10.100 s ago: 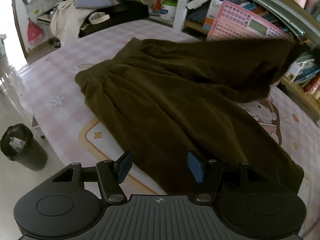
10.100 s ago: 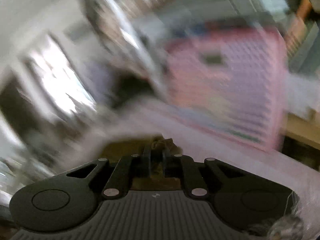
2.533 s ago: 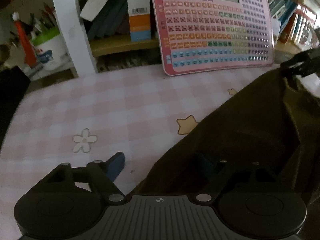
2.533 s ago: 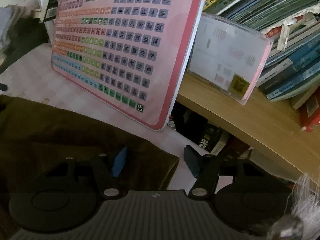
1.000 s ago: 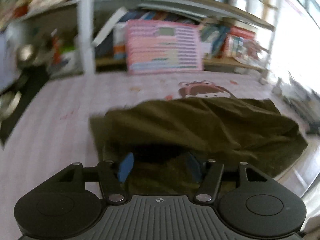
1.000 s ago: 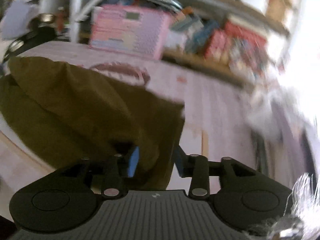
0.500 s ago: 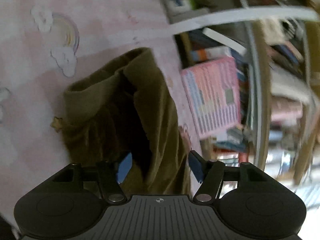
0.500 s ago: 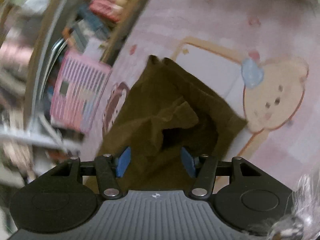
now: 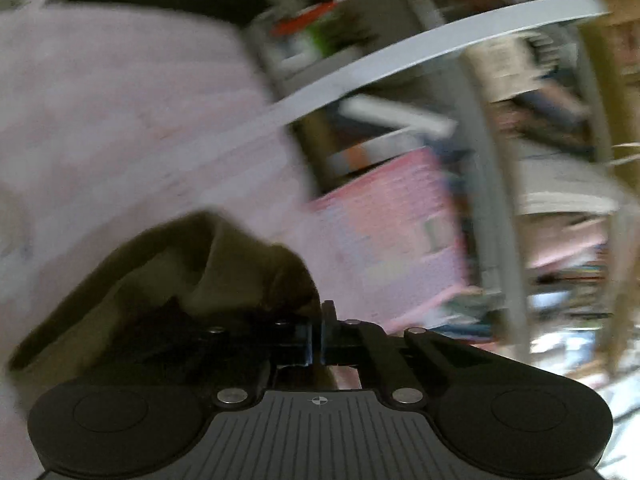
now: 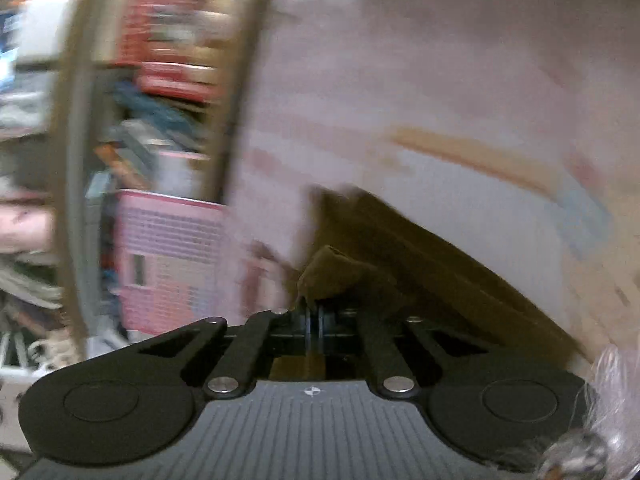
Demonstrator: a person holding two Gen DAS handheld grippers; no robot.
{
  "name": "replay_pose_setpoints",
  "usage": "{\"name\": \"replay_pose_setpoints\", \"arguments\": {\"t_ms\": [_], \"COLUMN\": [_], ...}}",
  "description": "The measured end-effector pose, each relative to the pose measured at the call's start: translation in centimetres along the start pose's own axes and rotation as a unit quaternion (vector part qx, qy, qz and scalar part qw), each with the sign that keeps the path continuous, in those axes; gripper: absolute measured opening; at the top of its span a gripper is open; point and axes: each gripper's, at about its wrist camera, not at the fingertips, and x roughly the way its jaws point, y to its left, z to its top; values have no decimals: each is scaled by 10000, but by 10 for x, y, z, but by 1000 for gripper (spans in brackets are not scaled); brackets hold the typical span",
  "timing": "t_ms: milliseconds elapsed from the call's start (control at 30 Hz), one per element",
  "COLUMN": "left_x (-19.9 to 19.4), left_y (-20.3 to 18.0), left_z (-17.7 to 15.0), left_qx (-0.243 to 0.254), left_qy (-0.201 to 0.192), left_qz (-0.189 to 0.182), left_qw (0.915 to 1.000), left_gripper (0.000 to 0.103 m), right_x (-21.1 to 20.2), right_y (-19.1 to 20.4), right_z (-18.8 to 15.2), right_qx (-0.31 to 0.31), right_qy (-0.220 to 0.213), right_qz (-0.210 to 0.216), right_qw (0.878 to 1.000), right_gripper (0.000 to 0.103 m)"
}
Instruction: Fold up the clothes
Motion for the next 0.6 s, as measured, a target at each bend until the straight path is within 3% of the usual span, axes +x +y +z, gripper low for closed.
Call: {"name": "replay_pose_setpoints", "arguments": {"t_ms": [100,167,200,300,400,467,600], "left_x": [-33,-48,-49,-44,-38,-35,-36], "left_y": [-10,14,31,87,116,103,58], "left_z": [-5,-18,-27,-53,-65,-60,-40], "left_qx": [255,229,192,-269,-658,-543,-131], "left_qy": [-68,144,319,754,820,748,503], "left_qz": [-655,-547,-295,534,871,715,50], "left_qw": [9975,9981,9989,9954,9906,9931,9986], "left_gripper": [2,3,3,2,2,2,2], "right_x": [-43,-73,-81,-86,-71,-63,-69], "right_y": [48,42,28,-35,-81,-86,-34], "right_z": [1,-6,-11,-32,-47,-52,-43], "right_qx": [-966,-989,-808,-218,-121,-336,-1044], "right_qy": [-372,-446,-380,-27,255,283,46], "right_qz": [759,829,742,-173,-1032,-1167,-412], "right_qw": [9917,9906,9932,9996,9943,9922,9937], "right_gripper": [3,3,3,3,3,3,3]}}
